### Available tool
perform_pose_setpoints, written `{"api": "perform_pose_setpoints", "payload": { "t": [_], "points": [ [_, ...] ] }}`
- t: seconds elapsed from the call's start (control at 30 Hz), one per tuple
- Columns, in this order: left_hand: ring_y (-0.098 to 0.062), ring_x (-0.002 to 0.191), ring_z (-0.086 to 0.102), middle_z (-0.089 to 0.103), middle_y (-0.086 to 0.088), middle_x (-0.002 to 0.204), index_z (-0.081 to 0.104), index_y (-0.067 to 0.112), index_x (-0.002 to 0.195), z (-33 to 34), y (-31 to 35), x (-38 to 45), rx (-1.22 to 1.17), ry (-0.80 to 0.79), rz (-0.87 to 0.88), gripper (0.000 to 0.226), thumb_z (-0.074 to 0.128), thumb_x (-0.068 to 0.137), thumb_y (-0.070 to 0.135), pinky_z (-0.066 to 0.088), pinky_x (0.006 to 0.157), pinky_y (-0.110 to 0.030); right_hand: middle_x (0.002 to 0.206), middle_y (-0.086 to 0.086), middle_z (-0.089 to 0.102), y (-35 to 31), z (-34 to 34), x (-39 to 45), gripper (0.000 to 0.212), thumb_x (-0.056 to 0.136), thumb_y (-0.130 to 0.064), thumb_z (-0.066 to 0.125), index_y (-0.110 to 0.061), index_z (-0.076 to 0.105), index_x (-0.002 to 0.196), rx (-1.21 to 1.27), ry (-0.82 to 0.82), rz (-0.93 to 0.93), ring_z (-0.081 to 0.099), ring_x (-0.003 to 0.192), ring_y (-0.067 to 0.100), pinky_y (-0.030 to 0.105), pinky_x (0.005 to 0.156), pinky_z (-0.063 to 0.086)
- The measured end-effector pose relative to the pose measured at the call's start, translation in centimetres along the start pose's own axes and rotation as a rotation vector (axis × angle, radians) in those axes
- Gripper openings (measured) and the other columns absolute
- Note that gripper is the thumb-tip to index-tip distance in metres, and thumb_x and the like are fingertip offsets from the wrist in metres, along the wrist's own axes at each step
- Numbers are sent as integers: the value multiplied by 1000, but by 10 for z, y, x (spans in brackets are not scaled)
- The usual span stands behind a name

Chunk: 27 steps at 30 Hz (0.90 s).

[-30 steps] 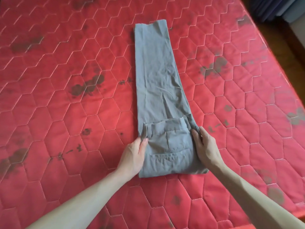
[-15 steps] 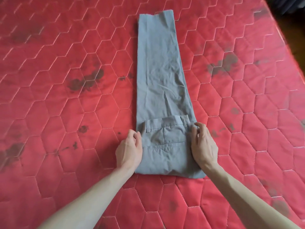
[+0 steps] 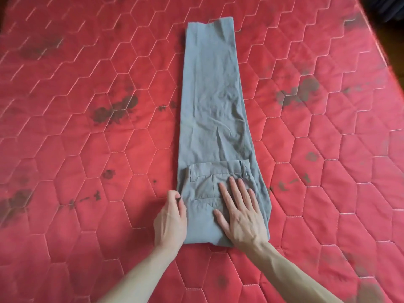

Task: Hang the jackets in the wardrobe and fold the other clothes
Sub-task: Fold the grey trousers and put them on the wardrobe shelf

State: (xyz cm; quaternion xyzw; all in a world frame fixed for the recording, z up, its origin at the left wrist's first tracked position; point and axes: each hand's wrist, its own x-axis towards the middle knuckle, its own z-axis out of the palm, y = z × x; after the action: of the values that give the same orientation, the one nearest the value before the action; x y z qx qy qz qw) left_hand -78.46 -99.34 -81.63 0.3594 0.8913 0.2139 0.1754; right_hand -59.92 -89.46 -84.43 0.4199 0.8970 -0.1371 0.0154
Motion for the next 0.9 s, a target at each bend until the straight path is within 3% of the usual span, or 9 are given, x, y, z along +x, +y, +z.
{"api": "perform_pose_setpoints", "payload": {
  "t": [0.07,0.13,0.2,0.27,0.33,0.43,0.63,0.9],
  "points": [
    [-29,81,67,63,-1,99,50,19,114,-3,2,-1,93,55,91,13,56,103,15,44,61,-35,174,2,10,-1,2,1,76,103,-64,34,-27,16,167,-21,-5,-2,8,161,22,45,129,14],
    [-28,107,63,59,-6,124,58,11,127,-6,8,-6,176,75,303,25,51,104,19,52,87,-39,174,4,15,-1,-1,1,74,103,-64,33,-25,21,166,-14,1,-2,13,161,23,45,127,18],
    [-30,134,53,55,-12,146,59,6,140,-1,16,-9,250,-8,514,43,45,105,28,44,111,-44,172,5,23,-1,-7,5,70,104,-61,35,-23,32,163,0,17,11,19,159,21,45,123,26],
    [-28,153,34,39,-12,164,47,8,154,11,22,-9,298,-132,612,56,41,106,36,32,122,-48,171,3,25,-1,-9,7,68,103,-56,41,-21,36,161,39,34,28,19,159,19,43,121,30],
    [-24,159,18,22,-8,172,32,15,163,20,21,-4,304,-222,610,64,41,105,43,26,125,-48,172,1,20,0,-7,5,72,103,-57,44,-21,30,163,84,50,80,13,160,17,41,126,24],
    [-23,161,10,10,-4,174,20,22,166,25,10,5,307,-293,616,76,48,101,47,26,125,-50,173,-2,15,2,-4,1,78,100,-60,45,-22,24,165,145,72,170,9,161,16,41,129,16],
    [-35,160,6,9,-11,174,22,22,165,33,-1,11,275,-270,661,86,58,91,47,24,125,-57,173,-6,16,3,3,3,79,97,-61,46,-26,25,165,181,118,180,10,160,15,45,129,15],
    [-37,160,10,12,-14,173,28,16,164,23,-1,6,305,-325,734,88,59,92,56,28,121,-61,173,0,17,7,-1,-4,73,99,-51,46,-19,30,163,222,198,68,16,160,22,46,128,14]
  ]
}}
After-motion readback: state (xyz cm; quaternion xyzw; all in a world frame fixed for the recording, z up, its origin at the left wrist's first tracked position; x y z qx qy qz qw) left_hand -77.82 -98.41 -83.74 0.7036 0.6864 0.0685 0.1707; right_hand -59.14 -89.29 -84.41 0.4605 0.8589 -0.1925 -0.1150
